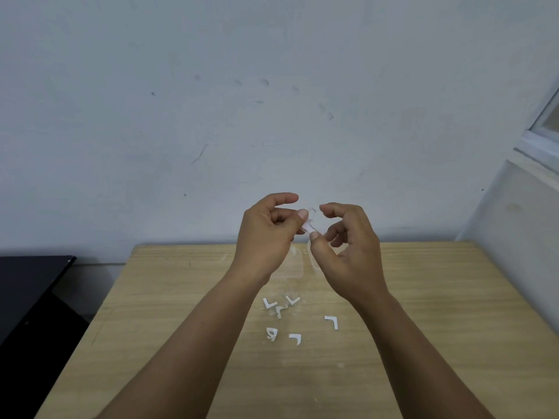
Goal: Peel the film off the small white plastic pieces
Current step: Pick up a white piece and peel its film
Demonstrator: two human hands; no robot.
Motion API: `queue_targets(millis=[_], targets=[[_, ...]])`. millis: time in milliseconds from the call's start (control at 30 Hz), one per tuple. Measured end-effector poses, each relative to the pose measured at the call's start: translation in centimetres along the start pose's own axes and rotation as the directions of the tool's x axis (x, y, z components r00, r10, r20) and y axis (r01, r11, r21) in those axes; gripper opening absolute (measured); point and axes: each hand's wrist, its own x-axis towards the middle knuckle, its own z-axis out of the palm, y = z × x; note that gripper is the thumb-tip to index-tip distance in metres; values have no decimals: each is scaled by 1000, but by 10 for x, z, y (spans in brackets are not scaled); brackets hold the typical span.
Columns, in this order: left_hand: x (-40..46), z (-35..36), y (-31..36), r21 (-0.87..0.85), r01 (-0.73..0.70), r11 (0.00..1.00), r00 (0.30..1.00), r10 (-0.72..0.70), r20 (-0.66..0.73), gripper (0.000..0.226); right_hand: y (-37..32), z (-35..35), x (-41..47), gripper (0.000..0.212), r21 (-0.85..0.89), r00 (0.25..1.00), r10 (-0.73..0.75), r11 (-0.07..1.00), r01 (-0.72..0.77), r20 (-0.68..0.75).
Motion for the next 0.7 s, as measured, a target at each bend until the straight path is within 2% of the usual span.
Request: queue_targets(millis=[133,300,400,500,600,700], targets=[[-1,-1,2,41,1,999,1000,-2,28,26,1,1,1,27,-98,999,-29,995,25,-39],[-2,-1,3,96,-23,995,998,18,60,22,-2,1,3,8,-92,998,4,996,-10,-66],[-3,-2,3,-22,21,1000,992,-18,127,15,-6,1,4,12,-17,993,80,996,-82,-84],[-5,-2,-1,-143,76,987,973,-42,226,21,-11,0,5,14,90,974,188,980,-178,-126],[-6,0,-6,-193,72,979,978,-31,208,22,-13,1,5,11,158,961,259,958,-241,-101],[-7,2,-6,-222,86,971,985,-49,165,19,-14,0,5,6,155,962,263,956,-250,-76]])
